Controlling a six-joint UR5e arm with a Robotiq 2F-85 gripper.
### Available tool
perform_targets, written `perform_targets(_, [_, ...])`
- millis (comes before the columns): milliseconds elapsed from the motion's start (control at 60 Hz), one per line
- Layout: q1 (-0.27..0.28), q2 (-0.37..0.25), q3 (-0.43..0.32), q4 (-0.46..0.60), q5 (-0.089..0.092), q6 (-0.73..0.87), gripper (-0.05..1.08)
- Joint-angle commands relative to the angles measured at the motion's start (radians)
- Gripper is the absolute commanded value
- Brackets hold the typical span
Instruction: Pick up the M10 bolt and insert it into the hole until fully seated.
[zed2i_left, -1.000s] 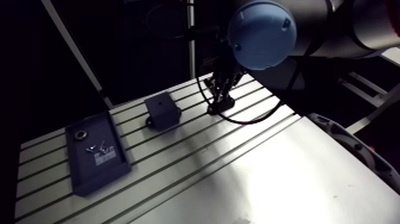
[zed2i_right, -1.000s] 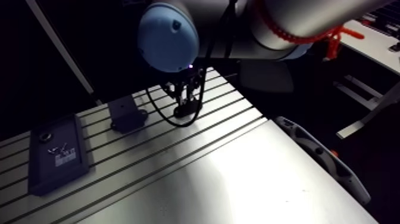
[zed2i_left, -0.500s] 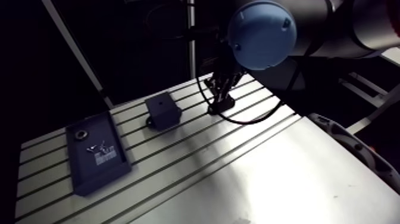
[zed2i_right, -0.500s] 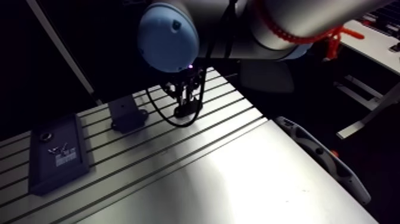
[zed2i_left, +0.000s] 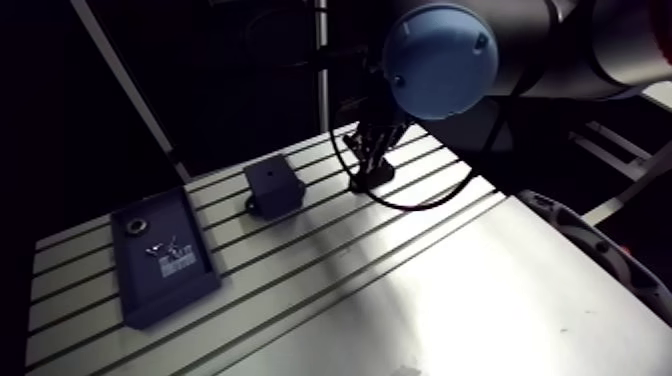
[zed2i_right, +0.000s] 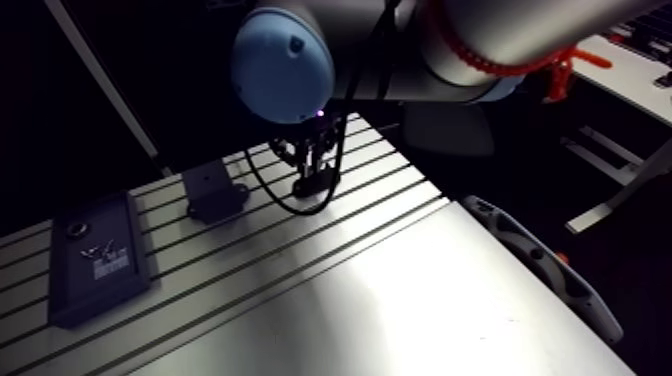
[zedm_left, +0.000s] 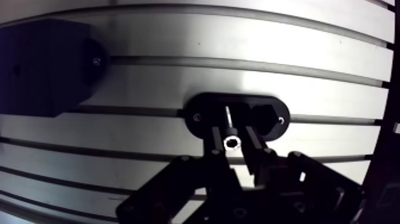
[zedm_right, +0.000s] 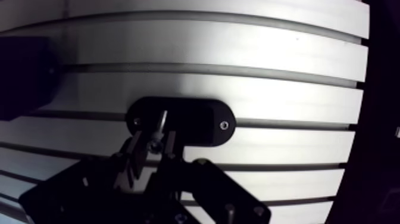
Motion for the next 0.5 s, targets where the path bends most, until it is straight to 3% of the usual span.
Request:
perform_targets(17, [0.0,0.001,-0.001,0.0,0.0,0.0,0.69])
perform_targets(500, [0.0,0.002,-0.001,-0.002,0.0,0.001,0.76])
